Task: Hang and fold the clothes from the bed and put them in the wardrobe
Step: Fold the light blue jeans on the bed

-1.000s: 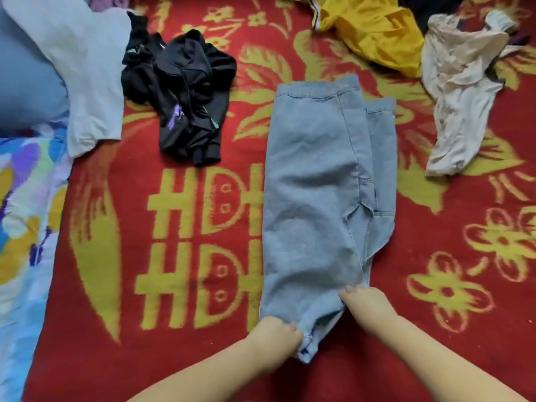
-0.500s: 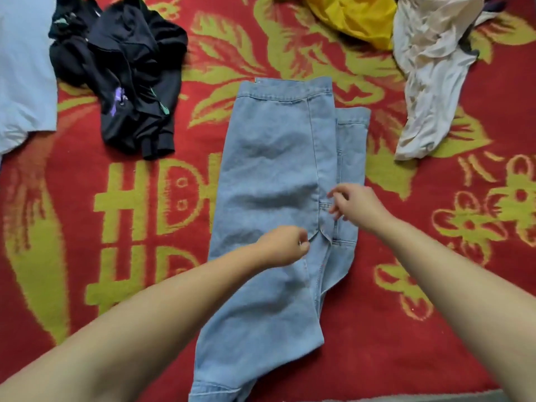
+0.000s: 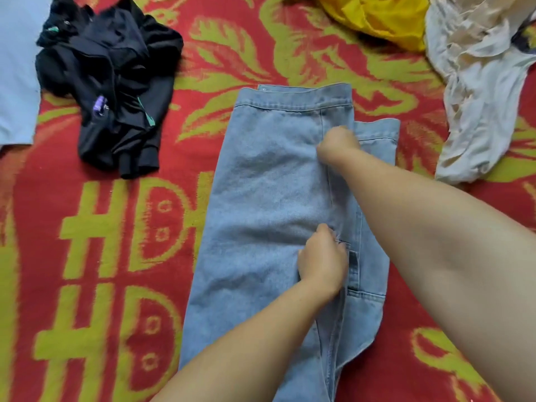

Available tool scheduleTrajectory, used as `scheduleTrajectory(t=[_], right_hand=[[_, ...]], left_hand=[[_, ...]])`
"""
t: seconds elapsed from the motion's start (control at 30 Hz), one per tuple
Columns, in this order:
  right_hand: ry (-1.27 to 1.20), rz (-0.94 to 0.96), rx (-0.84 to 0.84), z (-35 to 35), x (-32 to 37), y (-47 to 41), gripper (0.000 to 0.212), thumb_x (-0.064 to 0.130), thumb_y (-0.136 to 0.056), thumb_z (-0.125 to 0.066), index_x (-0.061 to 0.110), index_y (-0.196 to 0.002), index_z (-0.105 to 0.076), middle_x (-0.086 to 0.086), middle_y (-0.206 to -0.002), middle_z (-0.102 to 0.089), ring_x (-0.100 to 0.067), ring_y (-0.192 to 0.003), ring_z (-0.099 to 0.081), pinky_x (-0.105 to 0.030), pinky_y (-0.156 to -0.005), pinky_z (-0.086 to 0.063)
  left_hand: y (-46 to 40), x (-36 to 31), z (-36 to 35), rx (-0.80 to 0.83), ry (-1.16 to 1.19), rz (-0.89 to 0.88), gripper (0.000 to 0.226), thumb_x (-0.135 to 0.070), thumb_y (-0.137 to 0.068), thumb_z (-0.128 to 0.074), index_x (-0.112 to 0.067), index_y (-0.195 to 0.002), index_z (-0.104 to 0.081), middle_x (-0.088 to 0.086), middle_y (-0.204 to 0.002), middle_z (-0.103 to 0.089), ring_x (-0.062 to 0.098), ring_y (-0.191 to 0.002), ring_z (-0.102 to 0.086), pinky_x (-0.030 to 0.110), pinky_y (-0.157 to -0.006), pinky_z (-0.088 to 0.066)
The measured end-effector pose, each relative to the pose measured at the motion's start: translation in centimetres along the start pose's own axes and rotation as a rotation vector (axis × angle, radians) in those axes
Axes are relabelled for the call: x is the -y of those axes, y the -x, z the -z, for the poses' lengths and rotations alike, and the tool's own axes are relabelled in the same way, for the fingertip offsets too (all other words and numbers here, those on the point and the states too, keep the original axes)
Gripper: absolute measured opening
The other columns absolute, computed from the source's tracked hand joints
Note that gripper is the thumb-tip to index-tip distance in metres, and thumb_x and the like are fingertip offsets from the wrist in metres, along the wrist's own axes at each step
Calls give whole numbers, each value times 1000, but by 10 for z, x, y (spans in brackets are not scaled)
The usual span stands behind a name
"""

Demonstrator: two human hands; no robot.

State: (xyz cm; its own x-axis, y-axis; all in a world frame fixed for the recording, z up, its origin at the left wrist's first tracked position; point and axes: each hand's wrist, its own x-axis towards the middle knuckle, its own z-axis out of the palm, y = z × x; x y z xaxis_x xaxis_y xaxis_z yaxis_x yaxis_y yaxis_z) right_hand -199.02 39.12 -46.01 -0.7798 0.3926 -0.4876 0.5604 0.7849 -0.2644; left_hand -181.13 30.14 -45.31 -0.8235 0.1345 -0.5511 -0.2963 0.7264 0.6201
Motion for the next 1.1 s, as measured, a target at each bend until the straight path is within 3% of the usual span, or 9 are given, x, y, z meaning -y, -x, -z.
scheduleTrajectory(t=[0.07,0.17,0.27,0.4,0.53,0.67,0.87,0.97,1.1], right_hand=[[-3,6,13,-3,-2,-1,7,4,-91,-45,1,-90,-51,-20,-119,-57,-36,-105,-56,-36,-75,-43],[-100,58,-4,2,-6,3,27,14,-92,-49,10,-67,-40,-13,-91,-55,-31,-90,-55,-29,-66,-38],[-493,159,-105,27,-9,10,39,20,-89,-49,18,-57,-27,-1,-59,-31,-20,-62,-34,-27,-46,-22],[-1005,139,-147,64,-43,19,32,22,-84,-51,22,-57,-33,0,-59,-28,-16,-58,-30,-32,-56,-26],[-633,-8,-277,45,-108,24,31,18,-86,-51,16,-59,-35,-6,-61,-42,-24,-69,-42,-38,-61,-34],[-459,-93,-219,23,-130,21,14,27,-91,-50,12,-89,-51,-18,-104,-64,-34,-94,-60,-37,-80,-44],[-461,13,-386,32,-110,16,32,17,-97,-41,8,-127,-43,-14,-117,-58,-34,-108,-54,-33,-73,-33],[-188,-38,-297,27,-112,30,55,18,-98,-43,11,-147,-19,-20,-143,-36,-37,-130,-38,-44,-99,-35],[105,482,-427,0,-97,78,62,26,-97,-44,14,-152,-20,-12,-157,-20,-28,-147,-13,-52,-115,-10]], left_hand=[[13,-3,2,-35,55,-75,7,-15,-92,-47,-18,-92,-40,-3,-77,-50,25,-74,-48,33,-62,-34],[29,-9,6,-69,41,-194,12,-13,-90,-45,-19,-88,-36,-3,-71,-45,25,-67,-44,35,-59,-33],[38,-16,15,-108,-41,-312,13,-9,-88,-42,-20,-90,-34,-2,-76,-45,28,-70,-45,36,-60,-29],[57,-28,9,-155,-108,-523,18,-4,-81,-42,-16,-93,-46,3,-76,-53,34,-67,-51,35,-54,-32],[56,-24,-25,15,-178,-533,23,-1,-84,-43,-12,-102,-52,8,-96,-62,35,-83,-56,40,-64,-39],[42,-8,-39,241,-192,-418,23,-6,-92,-41,-12,-113,-48,9,-106,-59,32,-96,-54,41,-80,-43],[47,-16,-41,216,-156,-601,32,0,-87,-45,-8,-117,-49,15,-102,-59,36,-91,-55,44,-76,-44],[49,-18,-36,418,-35,-546,42,-4,-92,-50,-6,-133,-44,16,-112,-54,27,-96,-56,36,-88,-44],[55,4,-5,76,-43,-747,34,-8,-84,-40,-4,-107,-66,11,-101,-64,25,-94,-58,35,-84,-47]])
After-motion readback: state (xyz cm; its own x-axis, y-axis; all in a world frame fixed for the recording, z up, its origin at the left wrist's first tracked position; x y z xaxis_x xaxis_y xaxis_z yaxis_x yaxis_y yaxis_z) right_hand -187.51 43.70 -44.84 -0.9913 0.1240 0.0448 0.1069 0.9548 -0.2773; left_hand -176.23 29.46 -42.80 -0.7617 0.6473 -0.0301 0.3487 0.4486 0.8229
